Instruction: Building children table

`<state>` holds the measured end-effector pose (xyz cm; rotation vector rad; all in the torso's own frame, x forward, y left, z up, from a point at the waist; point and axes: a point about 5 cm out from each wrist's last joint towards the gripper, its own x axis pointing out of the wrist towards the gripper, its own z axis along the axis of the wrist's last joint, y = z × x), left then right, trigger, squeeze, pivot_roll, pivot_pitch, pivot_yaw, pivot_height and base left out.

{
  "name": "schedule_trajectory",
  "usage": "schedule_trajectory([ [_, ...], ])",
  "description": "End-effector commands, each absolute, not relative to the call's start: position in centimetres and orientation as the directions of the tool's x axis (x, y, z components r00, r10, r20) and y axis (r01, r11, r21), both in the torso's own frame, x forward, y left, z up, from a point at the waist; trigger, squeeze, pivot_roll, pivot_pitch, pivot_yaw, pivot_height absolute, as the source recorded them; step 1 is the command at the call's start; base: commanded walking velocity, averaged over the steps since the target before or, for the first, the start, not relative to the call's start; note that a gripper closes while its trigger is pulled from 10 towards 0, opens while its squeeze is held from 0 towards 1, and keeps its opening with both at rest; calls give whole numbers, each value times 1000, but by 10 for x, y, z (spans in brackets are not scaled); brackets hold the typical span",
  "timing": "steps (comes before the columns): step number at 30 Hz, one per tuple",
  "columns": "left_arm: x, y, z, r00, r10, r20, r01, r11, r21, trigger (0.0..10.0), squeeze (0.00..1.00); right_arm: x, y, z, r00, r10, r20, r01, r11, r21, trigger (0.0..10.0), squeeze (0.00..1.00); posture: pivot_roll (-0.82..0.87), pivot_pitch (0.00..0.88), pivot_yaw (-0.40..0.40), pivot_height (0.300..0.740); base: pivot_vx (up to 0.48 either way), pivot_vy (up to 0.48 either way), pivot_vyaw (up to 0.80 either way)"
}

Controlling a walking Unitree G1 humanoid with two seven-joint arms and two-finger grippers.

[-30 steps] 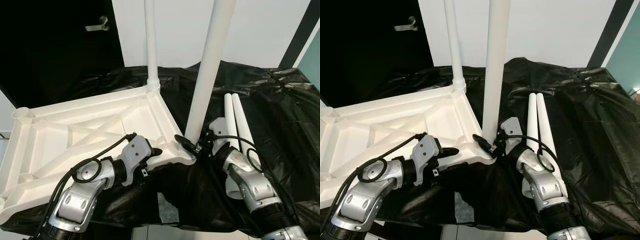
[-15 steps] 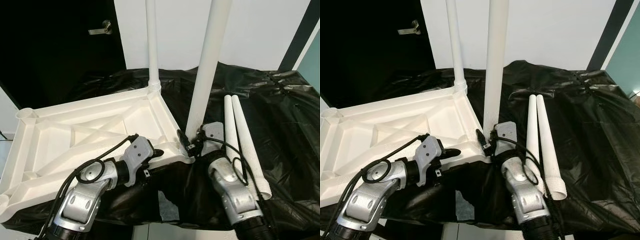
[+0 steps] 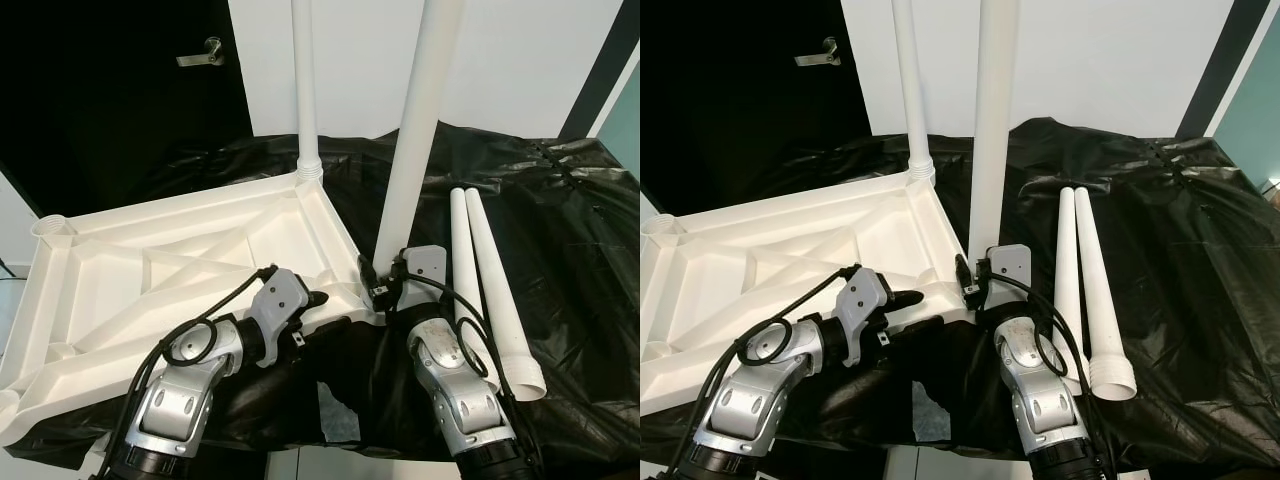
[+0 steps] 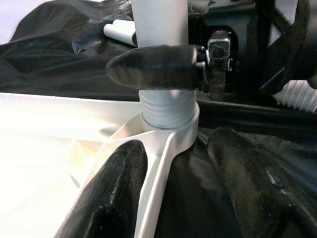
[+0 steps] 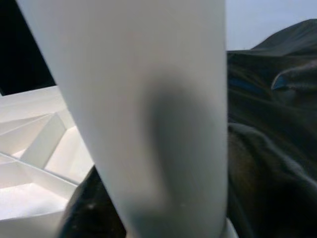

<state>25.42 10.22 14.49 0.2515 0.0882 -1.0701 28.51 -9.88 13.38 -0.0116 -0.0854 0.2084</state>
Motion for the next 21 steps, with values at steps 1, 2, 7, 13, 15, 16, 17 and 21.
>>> schedule_trajectory([
  [1,265,114,141,716,-681,-152,697,689,199,10000,0,283,-111,124,981,190,43,-189,982,-13,10000,1000,-13,0,25,740,0,0,0],
  [2,264,114,139,719,-681,-142,695,694,189,10000,0,282,-114,127,973,221,59,-220,975,-22,10000,1000,-12,0,24,740,0,0,0],
  [7,263,114,135,729,-675,-118,685,711,162,10000,0,281,-124,129,944,323,70,-321,946,-46,10000,0,-10,0,22,740,0,0,0],
  [13,259,110,128,730,-678,-83,682,716,149,10000,0,284,-135,132,861,504,70,-497,862,-96,10000,0,-6,0,23,740,0,0,0],
  [15,258,110,125,722,-686,-84,690,707,155,10000,0,286,-136,134,835,546,67,-538,836,-106,10000,0,-7,0,25,740,0,0,0],
  [16,257,109,123,717,-692,-86,695,701,159,10000,0,286,-136,135,818,571,64,-563,819,-111,10000,0,-7,0,25,740,0,0,0],
  [17,257,109,121,712,-697,-88,700,694,170,10000,0,289,-137,136,801,596,58,-586,800,-128,10000,0,-3,0,21,740,0,0,0],
  [21,257,109,118,698,-711,-90,714,681,164,10000,0,295,-136,138,766,642,37,-629,760,-166,10000,0,-4,0,23,740,0,0,0],
])
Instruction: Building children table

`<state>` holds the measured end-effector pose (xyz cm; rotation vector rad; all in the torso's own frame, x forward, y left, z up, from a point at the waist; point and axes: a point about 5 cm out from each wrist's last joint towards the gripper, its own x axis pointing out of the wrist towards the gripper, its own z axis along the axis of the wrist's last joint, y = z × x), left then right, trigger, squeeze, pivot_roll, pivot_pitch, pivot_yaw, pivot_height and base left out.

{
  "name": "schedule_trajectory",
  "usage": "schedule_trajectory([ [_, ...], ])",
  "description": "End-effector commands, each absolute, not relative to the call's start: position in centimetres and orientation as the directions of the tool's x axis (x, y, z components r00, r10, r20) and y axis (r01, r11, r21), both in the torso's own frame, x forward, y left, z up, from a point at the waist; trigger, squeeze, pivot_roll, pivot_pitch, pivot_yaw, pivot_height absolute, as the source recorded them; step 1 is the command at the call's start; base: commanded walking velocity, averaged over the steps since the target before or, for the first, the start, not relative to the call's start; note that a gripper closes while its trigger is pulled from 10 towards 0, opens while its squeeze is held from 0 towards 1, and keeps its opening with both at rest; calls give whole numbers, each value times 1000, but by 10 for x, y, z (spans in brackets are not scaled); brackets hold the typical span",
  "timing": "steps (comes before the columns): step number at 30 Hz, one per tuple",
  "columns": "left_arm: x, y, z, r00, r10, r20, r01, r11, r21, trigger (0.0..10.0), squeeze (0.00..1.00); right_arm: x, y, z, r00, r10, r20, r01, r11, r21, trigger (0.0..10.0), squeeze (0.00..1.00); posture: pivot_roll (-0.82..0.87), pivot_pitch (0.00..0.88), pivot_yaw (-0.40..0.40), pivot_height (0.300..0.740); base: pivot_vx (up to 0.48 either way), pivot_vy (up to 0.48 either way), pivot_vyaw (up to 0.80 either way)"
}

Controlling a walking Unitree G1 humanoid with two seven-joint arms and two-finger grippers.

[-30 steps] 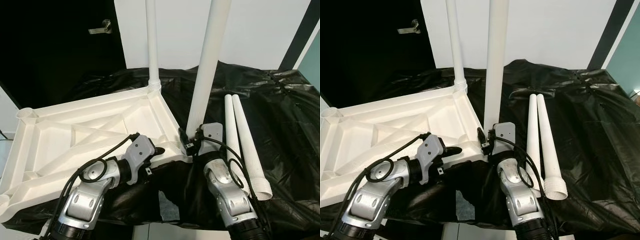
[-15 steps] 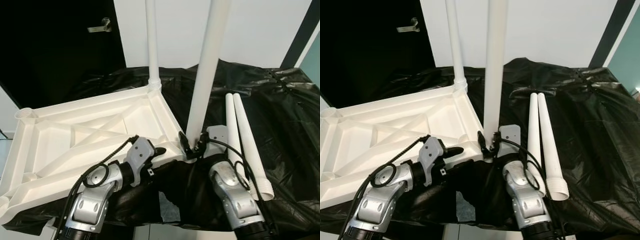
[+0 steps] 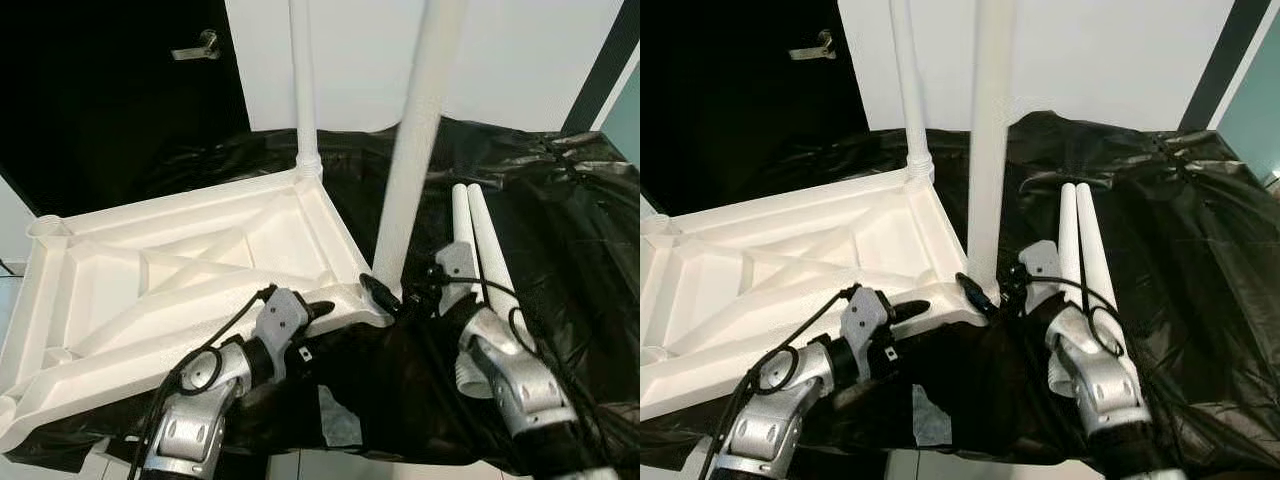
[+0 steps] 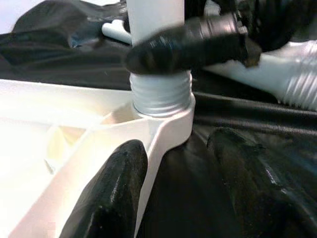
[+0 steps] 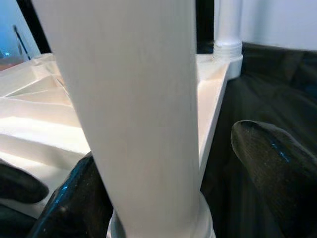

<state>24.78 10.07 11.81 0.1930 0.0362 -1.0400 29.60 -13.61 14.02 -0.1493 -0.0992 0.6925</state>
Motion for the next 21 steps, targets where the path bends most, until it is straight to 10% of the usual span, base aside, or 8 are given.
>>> schedule_trajectory([
  [1,258,109,117,691,-717,-93,721,672,169,10000,0,299,-136,139,740,672,18,-658,729,-189,10000,0,-3,0,22,740,0,0,0],
  [5,259,107,117,676,-733,-77,733,659,171,10000,0,309,-133,142,661,750,-29,-735,640,-222,10000,0,2,0,24,740,0,0,0],
  [6,259,107,118,667,-742,-66,740,651,168,10000,0,312,-131,143,641,767,-42,-754,618,-223,5961,0,7,0,22,740,0,0,0],
  [7,257,107,120,660,-750,-50,746,645,167,10000,0,313,-130,142,625,779,-54,-767,600,-227,3686,0,10,0,22,740,0,0,0],
  [8,257,107,121,654,-755,-39,749,641,167,10000,0,315,-130,142,616,786,-61,-775,590,-228,3686,0,10,0,21,740,0,0,0],
  [9,256,107,123,652,-758,-14,749,642,162,10000,0,316,-130,140,610,789,-75,-779,581,-235,0,0,12,0,21,740,0,0,0],
  [20,255,107,126,666,-742,72,734,669,113,10000,0,321,-139,130,663,743,-91,-741,634,-221,0,0,11,0,10,740,0,0,0],
  [21,255,106,126,668,-740,81,730,672,125,10000,0,322,-140,128,697,711,-96,-710,664,-236,10000,0,10,0,9,740,0,0,0],
])
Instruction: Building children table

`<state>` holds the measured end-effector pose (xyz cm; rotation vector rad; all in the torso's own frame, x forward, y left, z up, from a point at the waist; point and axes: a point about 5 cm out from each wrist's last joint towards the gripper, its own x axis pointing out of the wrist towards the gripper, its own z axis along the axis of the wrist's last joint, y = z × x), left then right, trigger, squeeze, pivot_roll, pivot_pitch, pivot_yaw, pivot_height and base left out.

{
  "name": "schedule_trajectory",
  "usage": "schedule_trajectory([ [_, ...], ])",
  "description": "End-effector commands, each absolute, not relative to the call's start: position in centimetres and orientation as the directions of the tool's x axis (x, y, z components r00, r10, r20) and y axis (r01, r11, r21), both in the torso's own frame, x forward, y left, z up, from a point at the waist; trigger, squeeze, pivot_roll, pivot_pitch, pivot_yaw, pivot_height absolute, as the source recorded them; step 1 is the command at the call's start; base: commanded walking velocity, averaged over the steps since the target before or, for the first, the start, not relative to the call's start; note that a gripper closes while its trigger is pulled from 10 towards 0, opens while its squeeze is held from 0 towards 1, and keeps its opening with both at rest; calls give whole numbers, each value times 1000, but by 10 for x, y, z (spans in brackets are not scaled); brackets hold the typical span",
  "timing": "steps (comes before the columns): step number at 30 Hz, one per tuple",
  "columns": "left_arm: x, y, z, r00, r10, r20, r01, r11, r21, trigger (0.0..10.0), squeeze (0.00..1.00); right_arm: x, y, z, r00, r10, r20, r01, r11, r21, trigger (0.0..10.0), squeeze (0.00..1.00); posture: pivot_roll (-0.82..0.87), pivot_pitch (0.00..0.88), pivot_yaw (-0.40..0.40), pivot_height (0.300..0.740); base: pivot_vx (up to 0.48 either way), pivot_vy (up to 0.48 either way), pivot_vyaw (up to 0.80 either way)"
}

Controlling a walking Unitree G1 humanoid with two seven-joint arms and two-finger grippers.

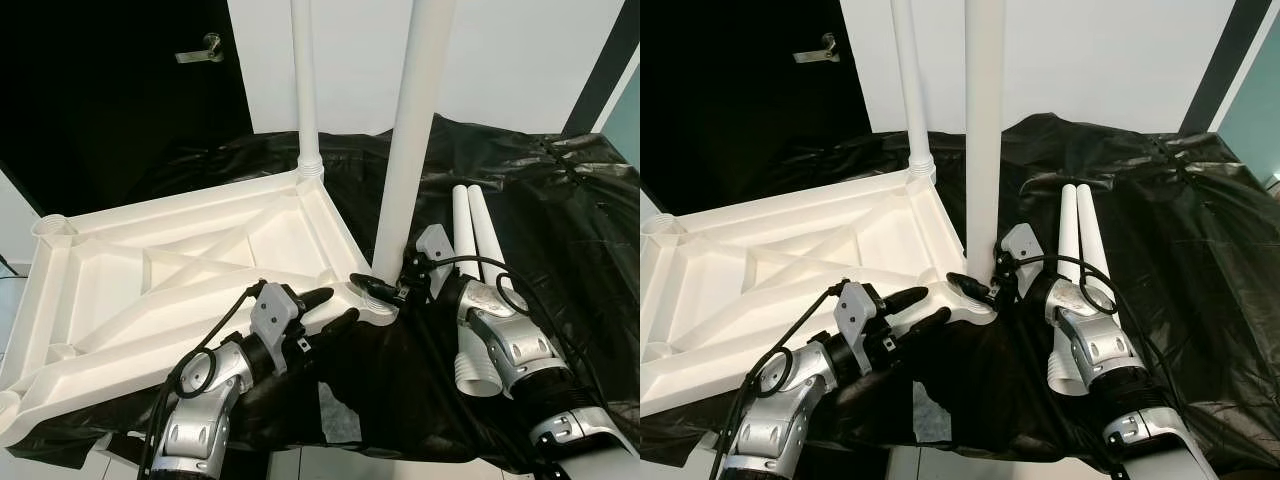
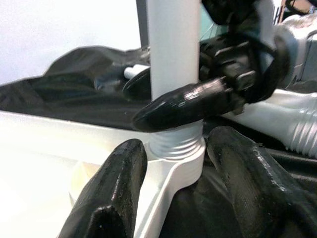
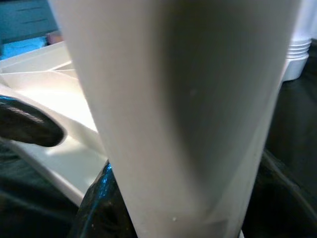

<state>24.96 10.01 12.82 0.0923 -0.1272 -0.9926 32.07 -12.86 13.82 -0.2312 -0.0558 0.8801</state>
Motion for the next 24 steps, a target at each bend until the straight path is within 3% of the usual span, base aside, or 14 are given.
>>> schedule_trajectory([
  [1,255,107,126,670,-737,89,726,675,133,10000,0,324,-143,125,743,661,-110,-663,702,-259,10000,0,6,0,11,740,0,0,0],
  [13,251,109,119,600,-800,25,784,594,181,10000,0,311,-127,117,868,497,-13,-491,852,-181,10000,0,-8,0,33,740,0,0,0],
  [17,250,108,115,578,-816,-10,810,572,132,10000,0,307,-122,112,945,328,15,-325,942,-82,10000,0,-19,0,43,740,0,0,0],
  [20,251,108,113,583,-812,-18,808,577,117,10000,0,307,-120,109,957,288,5,-288,955,-68,10000,0,-23,0,47,740,0,0,0],
  [24,254,107,112,588,-808,-35,807,582,105,10000,0,309,-113,108,991,136,-8,-136,991,7,10000,0,-31,0,52,740,0,0,0],
])
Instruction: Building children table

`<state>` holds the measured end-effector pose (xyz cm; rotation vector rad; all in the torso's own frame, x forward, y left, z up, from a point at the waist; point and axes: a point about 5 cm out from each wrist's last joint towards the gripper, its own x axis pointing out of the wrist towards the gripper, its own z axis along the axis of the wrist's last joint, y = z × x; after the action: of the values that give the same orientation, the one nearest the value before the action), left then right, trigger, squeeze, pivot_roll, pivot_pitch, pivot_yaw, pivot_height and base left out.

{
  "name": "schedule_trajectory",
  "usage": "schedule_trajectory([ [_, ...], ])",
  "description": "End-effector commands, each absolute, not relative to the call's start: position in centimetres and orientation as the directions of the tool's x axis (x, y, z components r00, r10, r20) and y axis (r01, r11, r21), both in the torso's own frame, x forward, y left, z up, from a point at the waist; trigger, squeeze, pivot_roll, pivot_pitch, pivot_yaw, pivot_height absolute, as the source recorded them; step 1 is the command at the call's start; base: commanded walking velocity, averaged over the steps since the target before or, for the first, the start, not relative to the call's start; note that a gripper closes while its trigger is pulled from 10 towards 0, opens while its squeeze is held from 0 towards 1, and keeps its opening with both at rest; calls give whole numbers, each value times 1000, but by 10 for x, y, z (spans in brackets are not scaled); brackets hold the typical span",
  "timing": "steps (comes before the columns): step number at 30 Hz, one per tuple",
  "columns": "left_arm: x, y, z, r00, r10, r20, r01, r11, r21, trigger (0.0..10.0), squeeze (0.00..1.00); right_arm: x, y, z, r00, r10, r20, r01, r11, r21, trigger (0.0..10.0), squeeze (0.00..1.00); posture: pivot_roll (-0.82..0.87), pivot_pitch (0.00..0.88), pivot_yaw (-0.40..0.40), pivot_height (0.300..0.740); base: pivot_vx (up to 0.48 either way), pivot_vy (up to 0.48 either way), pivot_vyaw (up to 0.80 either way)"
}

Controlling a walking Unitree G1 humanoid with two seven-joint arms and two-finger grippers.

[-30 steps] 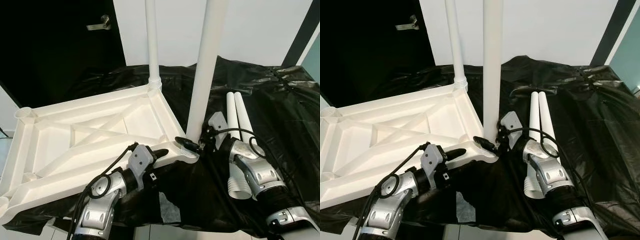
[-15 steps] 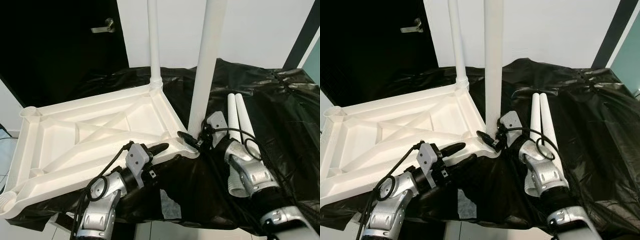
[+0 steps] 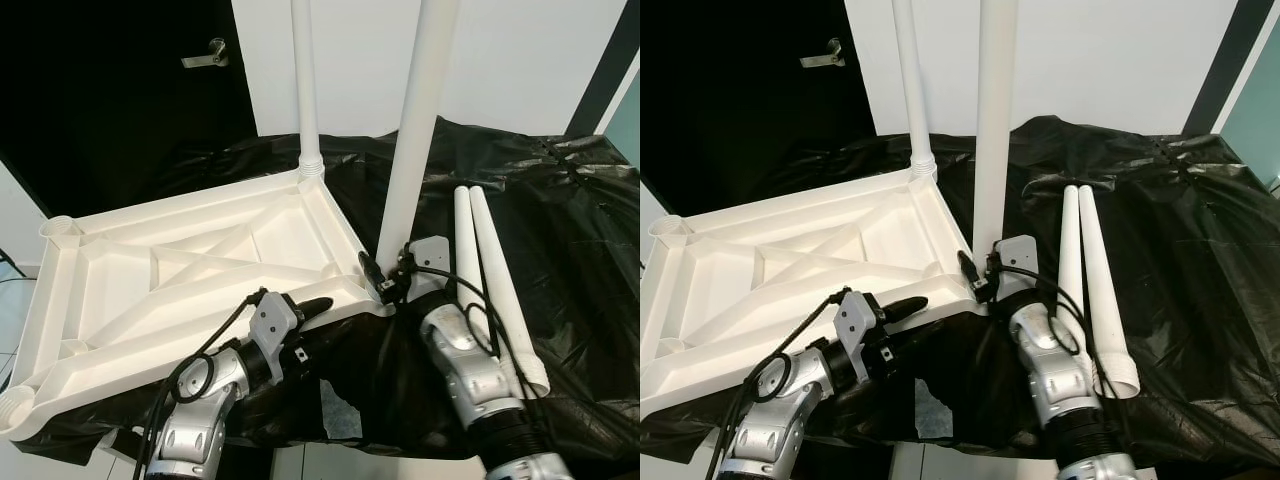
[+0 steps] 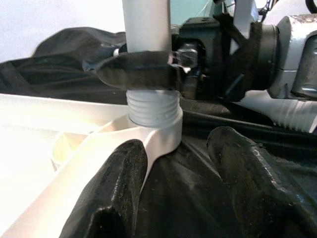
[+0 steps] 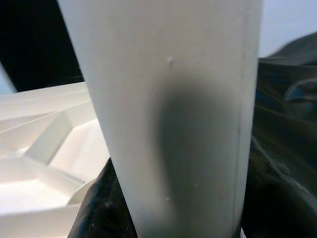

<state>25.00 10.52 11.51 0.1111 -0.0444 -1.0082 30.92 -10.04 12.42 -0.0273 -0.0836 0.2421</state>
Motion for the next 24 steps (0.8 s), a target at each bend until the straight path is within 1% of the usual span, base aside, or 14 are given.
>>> schedule_trajectory([
  [1,255,107,112,588,-808,-33,806,582,105,10000,0,310,-111,109,994,111,-7,-111,994,23,10000,0,-32,0,51,740,0,0,0],
  [8,258,108,114,591,-806,-31,804,585,104,10000,0,308,-102,112,995,102,1,-102,993,63,10000,0,-35,0,52,740,0,0,0],
  [11,259,109,115,595,-803,-33,802,589,101,10000,0,307,-105,116,995,98,24,-100,993,56,10000,0,-33,0,46,740,0,0,0],
  [12,259,109,115,596,-802,-35,800,590,103,10000,0,306,-107,119,994,105,42,-107,993,53,10000,63,-30,0,46,740,0,0,0],
  [13,259,109,115,596,-802,-35,800,590,103,10000,0,306,-107,119,994,105,42,-107,993,53,10000,63,-30,0,46,740,0,0,0],
  [14,259,109,115,597,-801,-36,800,591,105,10000,0,306,-108,121,992,109,55,-112,992,52,10000,545,-30,0,46,740,0,0,0],
  [15,259,110,115,599,-800,-37,798,593,105,10000,0,304,-110,124,990,122,78,-126,990,57,10000,1000,-27,0,44,740,0,0,0],
  [16,259,110,115,601,-798,-37,797,595,106,10000,0,303,-113,128,983,143,111,-150,987,56,10000,1000,-26,0,43,740,0,0,0],
  [18,259,110,115,601,-798,-37,797,595,106,10000,0,303,-113,128,983,143,111,-150,987,56,10000,1000,-26,0,43,740,0,0,0],
  [20,258,111,115,604,-796,-37,794,598,106,10000,0,299,-121,131,971,191,144,-198,979,41,10000,1000,-21,0,41,740,0,0,0],
  [22,258,111,115,604,-796,-37,794,598,106,10000,0,299,-121,131,971,191,144,-198,979,41,10000,1000,-21,0,41,740,0,0,0],
  [23,259,111,116,605,-795,-37,794,599,108,10000,0,298,-132,132,940,309,145,-314,949,8,10000,0,-25,0,40,740,0,0,0],
  [24,259,111,116,605,-795,-37,794,599,108,10000,0,298,-132,132,940,309,145,-314,949,8,10000,0,-25,0,40,740,0,0,0],
])
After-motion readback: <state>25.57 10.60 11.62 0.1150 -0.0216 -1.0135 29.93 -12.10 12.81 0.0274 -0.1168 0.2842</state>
